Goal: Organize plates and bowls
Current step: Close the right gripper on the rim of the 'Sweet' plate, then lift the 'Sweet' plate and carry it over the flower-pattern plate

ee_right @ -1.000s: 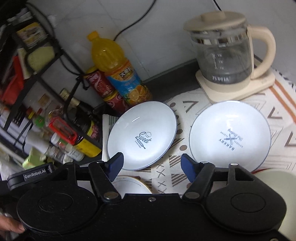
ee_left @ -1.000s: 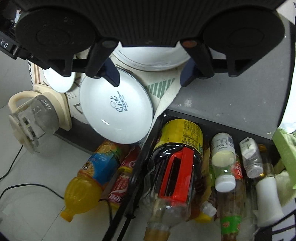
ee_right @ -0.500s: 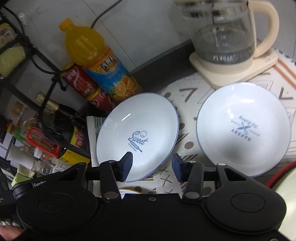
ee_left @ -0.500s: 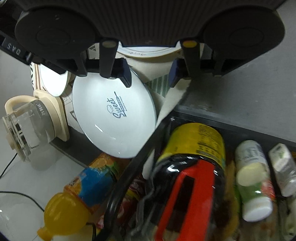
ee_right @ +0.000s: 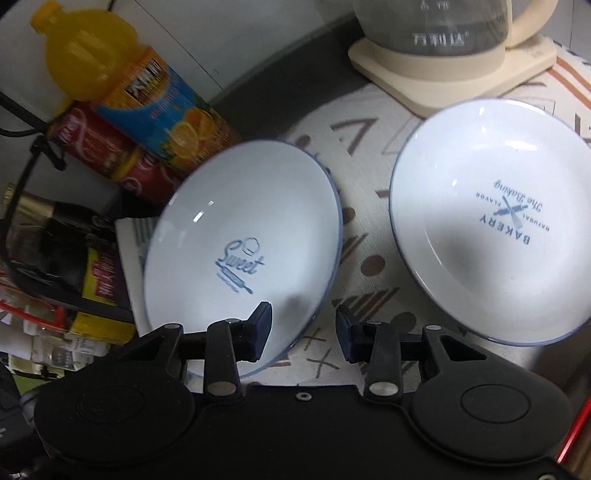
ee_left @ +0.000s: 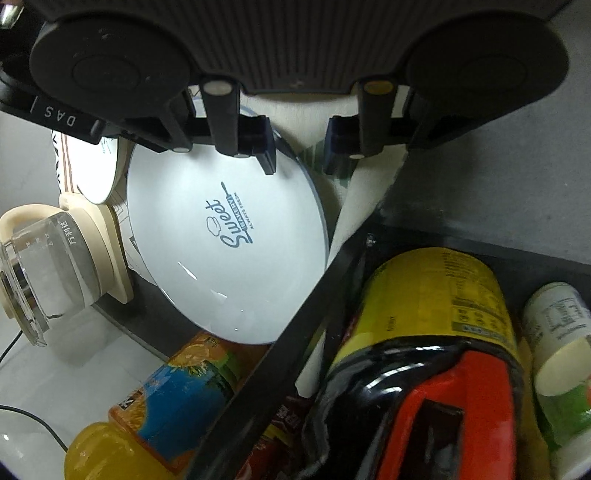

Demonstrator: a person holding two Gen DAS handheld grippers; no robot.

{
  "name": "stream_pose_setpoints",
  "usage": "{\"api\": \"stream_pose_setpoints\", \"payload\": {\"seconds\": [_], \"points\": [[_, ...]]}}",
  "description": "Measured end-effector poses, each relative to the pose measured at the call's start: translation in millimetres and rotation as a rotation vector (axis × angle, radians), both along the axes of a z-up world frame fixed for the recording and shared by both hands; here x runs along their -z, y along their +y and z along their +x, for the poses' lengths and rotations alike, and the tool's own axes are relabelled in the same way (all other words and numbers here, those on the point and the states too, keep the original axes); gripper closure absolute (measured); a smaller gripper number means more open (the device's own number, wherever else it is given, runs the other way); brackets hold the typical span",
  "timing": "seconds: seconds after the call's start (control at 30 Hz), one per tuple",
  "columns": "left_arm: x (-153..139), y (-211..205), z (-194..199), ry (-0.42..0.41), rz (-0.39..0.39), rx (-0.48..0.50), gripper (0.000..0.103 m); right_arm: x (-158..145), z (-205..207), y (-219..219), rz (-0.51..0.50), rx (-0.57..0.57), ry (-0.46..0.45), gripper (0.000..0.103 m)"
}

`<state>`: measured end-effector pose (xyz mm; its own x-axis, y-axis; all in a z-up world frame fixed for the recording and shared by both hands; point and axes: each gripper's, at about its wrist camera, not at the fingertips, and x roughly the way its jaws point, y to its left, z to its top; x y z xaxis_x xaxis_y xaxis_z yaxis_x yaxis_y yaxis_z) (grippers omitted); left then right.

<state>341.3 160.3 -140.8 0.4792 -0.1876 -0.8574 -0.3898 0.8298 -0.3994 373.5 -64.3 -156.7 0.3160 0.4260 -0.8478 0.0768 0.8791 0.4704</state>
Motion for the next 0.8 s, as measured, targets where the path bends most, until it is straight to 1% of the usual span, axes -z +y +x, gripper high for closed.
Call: {"api": "stream_pose_setpoints", "payload": {"seconds": [0.1, 0.17, 0.23, 0.37, 0.43, 0.5, 0.57, 0.67, 0.8], "points": [[6, 3, 3, 0.001, -0.028, -0.016, 0.081, 7, 3, 2, 0.017, 0.0, 0.01, 0.071], [8, 2, 4, -0.004, -0.03, -0.017, 0.082, 11, 5, 4, 0.024, -0.005, 0.017, 0.074], [9, 1, 4, -0.016, -0.038, -0.021, 0.088, 14, 7, 6, 0.036, -0.01, 0.023, 0.077], [11, -3, 6, -0.033, -0.03, -0.014, 0.089, 24, 7, 9, 0.068, 0.001, 0.043, 0.08], [10, -3, 7, -0.034, -0.022, -0.009, 0.089, 25, 7, 7, 0.082, 0.012, 0.032, 0.08], [7, -4, 6, -0.045, -0.012, -0.002, 0.089, 25, 7, 6, 0.07, 0.006, 0.036, 0.087], [1, -6, 2, -0.069, 0.008, 0.008, 0.089, 22, 7, 6, 0.071, 0.003, 0.02, 0.088], [-6, -8, -1, -0.075, 0.028, 0.014, 0.088, 11, 4, 10, 0.032, -0.029, -0.035, 0.088], [-11, -11, -3, -0.08, 0.031, 0.013, 0.088, 6, 3, 5, 0.048, -0.026, -0.062, 0.088]]}}
